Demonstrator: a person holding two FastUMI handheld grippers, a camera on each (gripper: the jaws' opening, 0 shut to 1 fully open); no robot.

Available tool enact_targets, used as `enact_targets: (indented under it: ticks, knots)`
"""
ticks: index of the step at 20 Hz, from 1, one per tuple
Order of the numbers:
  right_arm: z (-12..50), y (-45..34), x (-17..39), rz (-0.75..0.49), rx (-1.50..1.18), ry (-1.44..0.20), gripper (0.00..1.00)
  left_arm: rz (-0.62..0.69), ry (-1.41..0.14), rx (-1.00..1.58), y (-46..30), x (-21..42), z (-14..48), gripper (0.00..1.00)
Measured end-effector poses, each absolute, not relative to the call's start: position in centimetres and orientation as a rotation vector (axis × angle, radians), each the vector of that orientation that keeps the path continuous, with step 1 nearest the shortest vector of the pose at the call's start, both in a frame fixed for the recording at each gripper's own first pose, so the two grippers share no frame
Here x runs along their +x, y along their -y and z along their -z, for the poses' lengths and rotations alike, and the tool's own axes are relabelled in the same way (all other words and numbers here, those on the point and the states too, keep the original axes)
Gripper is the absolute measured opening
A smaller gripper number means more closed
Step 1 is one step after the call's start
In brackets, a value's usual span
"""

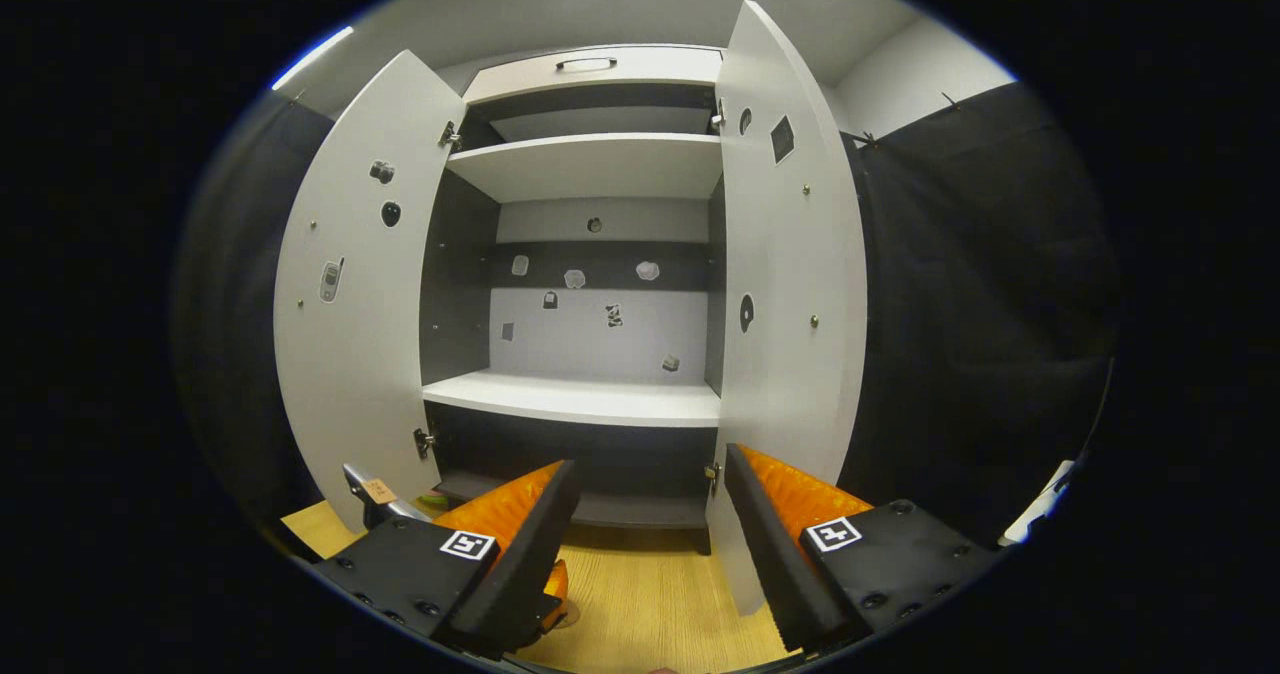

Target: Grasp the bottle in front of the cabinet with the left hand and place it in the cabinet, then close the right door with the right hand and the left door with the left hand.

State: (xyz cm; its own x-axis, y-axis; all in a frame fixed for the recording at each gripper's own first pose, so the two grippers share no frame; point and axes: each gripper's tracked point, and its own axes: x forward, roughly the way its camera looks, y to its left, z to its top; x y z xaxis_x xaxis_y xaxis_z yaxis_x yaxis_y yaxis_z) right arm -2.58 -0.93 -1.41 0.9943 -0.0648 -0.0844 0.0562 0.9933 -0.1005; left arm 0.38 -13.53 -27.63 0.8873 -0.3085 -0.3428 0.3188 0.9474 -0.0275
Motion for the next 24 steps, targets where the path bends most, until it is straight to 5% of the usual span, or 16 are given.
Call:
enact_targets:
  ticks: [9, 10, 11, 24]
  knots:
    - [1.6, 0.2, -2.7, 0.037, -0.105, -0.096, 0.97, 0.260, -0.442, -0.029, 11.9, -1.4, 31.6, 0.94]
    - [1.6, 0.2, -2.7, 0.035, -0.105, -0.095, 0.97, 0.247, -0.458, -0.007, 11.5, -1.7, 31.8, 0.91]
    - [1.6, 0.1, -2.6, 0.032, -0.103, -0.094, 0.97, 0.255, -0.466, -0.002, 11.3, -1.8, 31.4, 0.73]
    - [1.2, 1.8, -2.1, 0.062, -0.090, -0.050, 0.97, 0.292, -0.153, -0.164, 10.5, 4.0, 7.0, 0.71]
